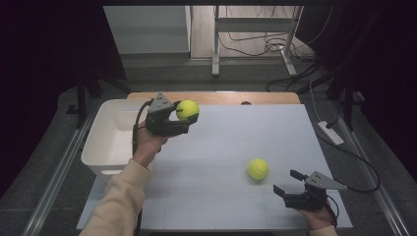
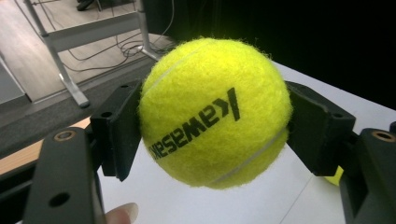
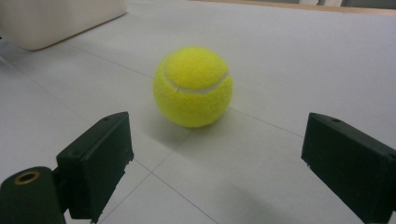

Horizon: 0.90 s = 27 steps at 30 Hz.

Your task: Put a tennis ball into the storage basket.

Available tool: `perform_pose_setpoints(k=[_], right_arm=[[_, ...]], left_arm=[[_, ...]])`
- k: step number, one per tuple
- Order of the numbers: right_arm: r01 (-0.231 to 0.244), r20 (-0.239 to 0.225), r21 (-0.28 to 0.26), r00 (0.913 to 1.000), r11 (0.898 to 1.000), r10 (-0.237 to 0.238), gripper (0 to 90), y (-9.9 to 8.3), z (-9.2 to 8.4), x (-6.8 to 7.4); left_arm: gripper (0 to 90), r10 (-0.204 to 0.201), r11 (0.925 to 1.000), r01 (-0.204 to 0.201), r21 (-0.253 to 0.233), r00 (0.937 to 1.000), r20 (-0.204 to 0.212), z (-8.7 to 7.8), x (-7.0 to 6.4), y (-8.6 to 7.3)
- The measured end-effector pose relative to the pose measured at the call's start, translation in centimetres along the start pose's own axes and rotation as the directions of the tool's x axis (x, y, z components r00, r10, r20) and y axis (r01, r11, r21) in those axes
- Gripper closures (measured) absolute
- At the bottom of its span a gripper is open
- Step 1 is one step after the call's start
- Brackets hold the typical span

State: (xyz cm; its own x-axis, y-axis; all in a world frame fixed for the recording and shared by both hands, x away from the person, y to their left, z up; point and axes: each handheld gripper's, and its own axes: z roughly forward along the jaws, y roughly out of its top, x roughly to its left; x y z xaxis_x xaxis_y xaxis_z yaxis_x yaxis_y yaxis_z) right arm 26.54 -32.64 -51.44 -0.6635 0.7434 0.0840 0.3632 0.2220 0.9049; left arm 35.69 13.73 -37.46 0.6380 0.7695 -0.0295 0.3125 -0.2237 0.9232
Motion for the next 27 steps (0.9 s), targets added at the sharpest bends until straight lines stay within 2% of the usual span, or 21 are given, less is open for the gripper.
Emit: perform_pose_setpoints(k=[18, 27], right_arm=[[0.001, 0.0, 0.001, 1.0, 1.0, -0.001, 8.4, 0.0, 0.0, 0.0], [0.0, 0.001, 0.0, 1.0, 1.0, 0.0, 8.4, 0.0, 0.0, 0.1]], left_arm=[[26.8, -0.011, 0.9998, 0.01, -0.014, 0.9987, -0.05, -1.5, 1.8, 0.7], [26.8, -0.041, 0.9991, 0.04, -0.015, 0.9956, -0.084, -2.1, 3.3, 0.9]])
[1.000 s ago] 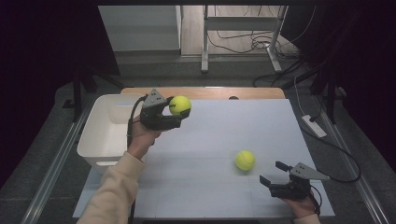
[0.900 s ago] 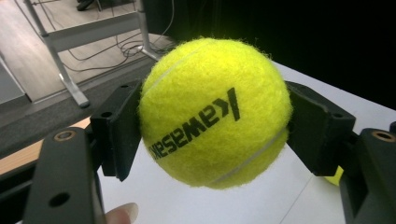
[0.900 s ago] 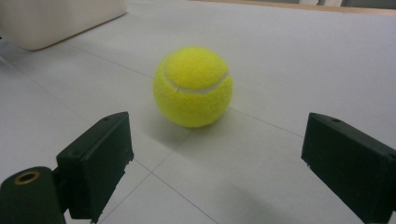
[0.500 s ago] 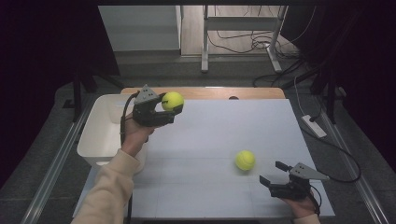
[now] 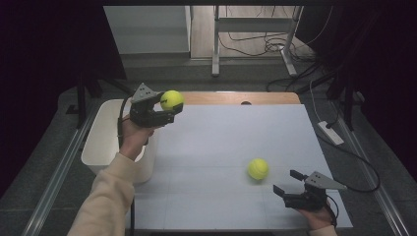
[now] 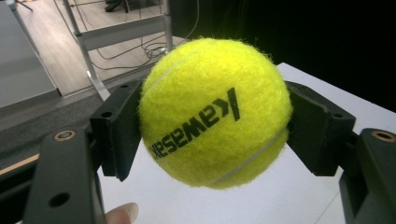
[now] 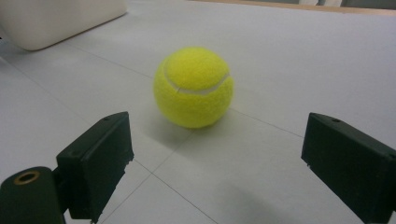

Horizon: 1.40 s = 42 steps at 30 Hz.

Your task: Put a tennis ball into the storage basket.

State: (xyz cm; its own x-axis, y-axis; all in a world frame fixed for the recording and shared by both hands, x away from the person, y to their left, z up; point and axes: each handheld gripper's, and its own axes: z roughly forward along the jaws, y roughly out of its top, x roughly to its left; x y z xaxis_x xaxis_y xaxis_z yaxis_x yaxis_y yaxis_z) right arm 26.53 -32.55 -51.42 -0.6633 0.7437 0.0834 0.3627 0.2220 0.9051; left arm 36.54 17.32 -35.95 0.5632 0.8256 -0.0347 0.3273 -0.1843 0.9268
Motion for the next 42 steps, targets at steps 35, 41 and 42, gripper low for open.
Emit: perform_pose_setpoints(k=[35, 41, 42], right_arm=[[0.003, -0.001, 0.0, 1.0, 1.0, -0.003, 8.5, 0.0, 0.1, 0.1], [0.004, 0.0, 0.003, 1.0, 1.0, -0.004, 8.4, 0.0, 0.1, 0.1], [0.004, 0.0, 0.003, 1.0, 1.0, -0.004, 8.4, 0.0, 0.1, 0.1]], left_arm=[[26.8, -0.042, 0.9989, 0.044, 0.016, 0.994, -0.101, -1.5, 3.4, -0.4], [26.8, -0.046, 0.9986, 0.049, 0.019, 0.992, -0.117, -1.7, 3.8, -0.4], [26.8, -0.047, 0.9985, 0.05, 0.02, 0.9918, -0.119, -1.7, 3.9, -0.5]])
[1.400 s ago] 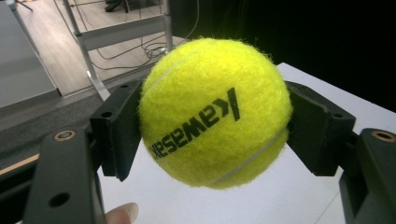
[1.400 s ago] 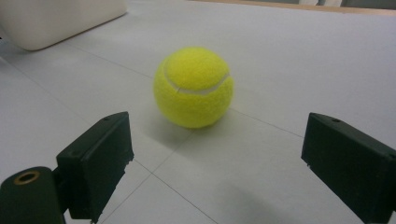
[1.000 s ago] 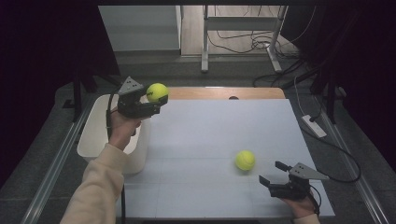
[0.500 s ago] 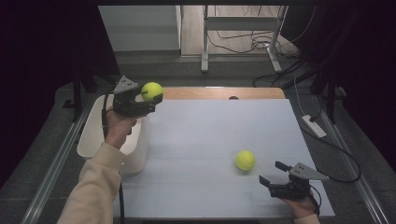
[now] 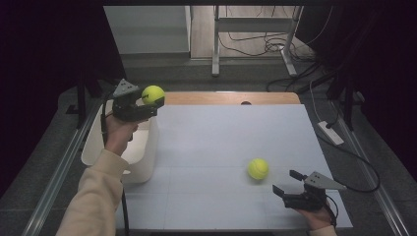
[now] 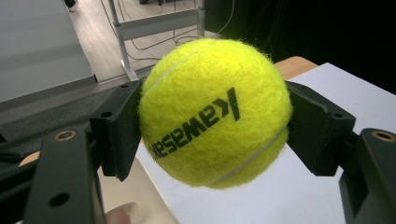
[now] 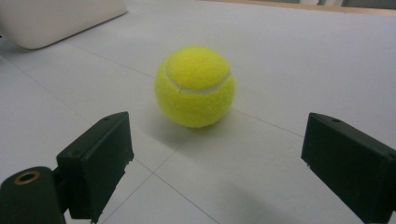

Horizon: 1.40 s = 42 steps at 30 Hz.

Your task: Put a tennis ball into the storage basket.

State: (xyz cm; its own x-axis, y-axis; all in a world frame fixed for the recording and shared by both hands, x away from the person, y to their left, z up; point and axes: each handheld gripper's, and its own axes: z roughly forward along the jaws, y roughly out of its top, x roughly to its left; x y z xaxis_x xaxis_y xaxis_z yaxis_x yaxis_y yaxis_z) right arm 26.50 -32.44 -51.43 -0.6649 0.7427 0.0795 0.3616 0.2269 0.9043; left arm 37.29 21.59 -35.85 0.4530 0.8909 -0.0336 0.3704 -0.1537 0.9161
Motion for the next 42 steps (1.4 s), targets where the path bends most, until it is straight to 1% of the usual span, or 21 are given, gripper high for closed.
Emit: perform_pose_setpoints(k=[11, 16, 30, 36, 42], right_arm=[[-0.001, 0.001, 0.0, 1.0, 1.0, 0.001, 8.4, 0.0, 0.0, 0.0], [0.0, 0.001, 0.0, 1.0, 1.0, 0.0, 8.5, 0.0, 0.0, 0.0], [-0.002, -0.002, -0.006, 1.0, 1.0, 0.002, 8.4, 0.0, 0.0, 0.0], [0.0, -0.001, -0.006, 1.0, 1.0, 0.0, 8.4, 0.0, 0.0, 0.0], [0.0, 0.0, -0.006, 1.0, 1.0, 0.0, 8.4, 0.0, 0.0, 0.0]], left_arm=[[26.8, -0.011, 0.9999, 0.012, 0.008, 0.9995, -0.029, -0.1, 0.9, -0.2], [26.8, -0.024, 0.9995, 0.025, 0.021, 0.9983, -0.054, -0.3, 1.9, -0.5], [26.8, -0.039, 0.9975, 0.045, 0.055, 0.9928, -0.113, -0.3, 3.5, -1.1], [26.7, -0.046, 0.9968, 0.053, 0.06, 0.9911, -0.125, -0.2, 3.9, -1.2], [26.7, -0.055, 0.9953, 0.066, 0.07, 0.9878, -0.146, 0.0, 4.6, -1.4]])
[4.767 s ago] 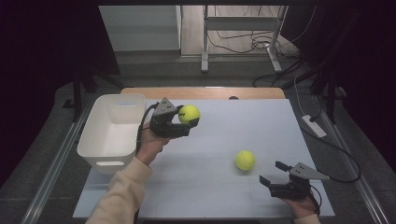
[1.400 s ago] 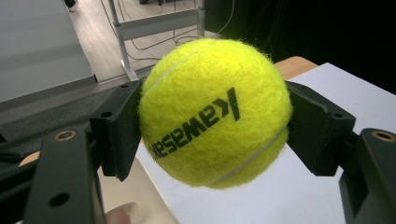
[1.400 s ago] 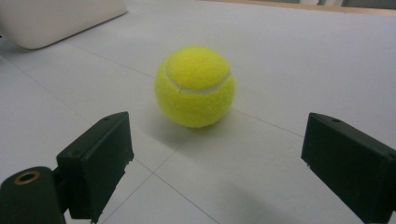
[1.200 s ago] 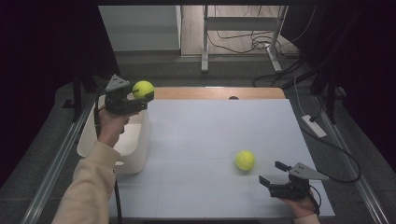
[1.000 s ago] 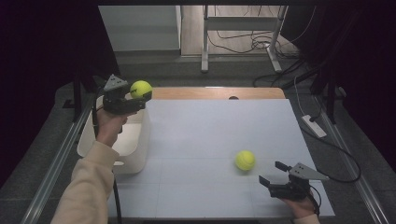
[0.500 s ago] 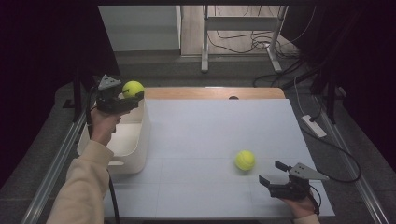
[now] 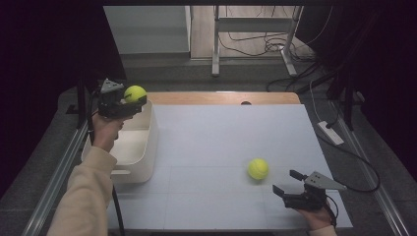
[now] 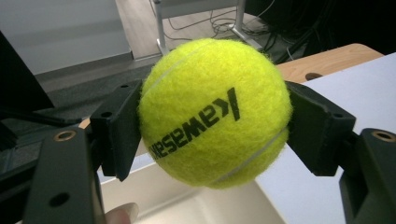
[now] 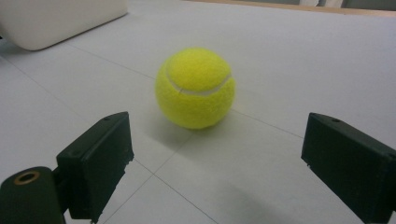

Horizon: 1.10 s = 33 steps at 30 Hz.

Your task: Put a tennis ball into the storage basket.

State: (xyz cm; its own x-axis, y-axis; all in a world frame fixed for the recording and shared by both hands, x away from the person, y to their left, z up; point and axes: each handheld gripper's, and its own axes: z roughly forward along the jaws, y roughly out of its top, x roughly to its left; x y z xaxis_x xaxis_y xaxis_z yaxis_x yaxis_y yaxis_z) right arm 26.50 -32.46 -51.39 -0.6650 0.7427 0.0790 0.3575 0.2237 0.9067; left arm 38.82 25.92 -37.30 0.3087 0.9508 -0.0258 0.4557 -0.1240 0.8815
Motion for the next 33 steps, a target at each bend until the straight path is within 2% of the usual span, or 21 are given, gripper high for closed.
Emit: perform_pose_setpoints(k=[22, 27, 33], right_arm=[[-0.001, 0.002, 0.0, 1.0, 1.0, 0.001, 8.4, 0.0, 0.0, -0.1], [0.0, 0.003, 0.0, 1.0, 1.0, 0.0, 8.4, 0.0, 0.0, -0.1], [-0.001, 0.001, 0.004, 1.0, 1.0, 0.001, 8.4, 0.0, 0.0, -0.1]], left_arm=[[26.7, -0.036, 0.9966, 0.043, 0.07, 0.9945, -0.098, 0.6, 3.2, -1.1], [26.6, -0.014, 0.9949, 0.027, 0.097, 0.9916, -0.128, 0.9, 3.4, -1.2], [26.6, -0.023, 0.9891, 0.041, 0.142, 0.9919, -0.125, 1.5, 3.7, -1.5]])
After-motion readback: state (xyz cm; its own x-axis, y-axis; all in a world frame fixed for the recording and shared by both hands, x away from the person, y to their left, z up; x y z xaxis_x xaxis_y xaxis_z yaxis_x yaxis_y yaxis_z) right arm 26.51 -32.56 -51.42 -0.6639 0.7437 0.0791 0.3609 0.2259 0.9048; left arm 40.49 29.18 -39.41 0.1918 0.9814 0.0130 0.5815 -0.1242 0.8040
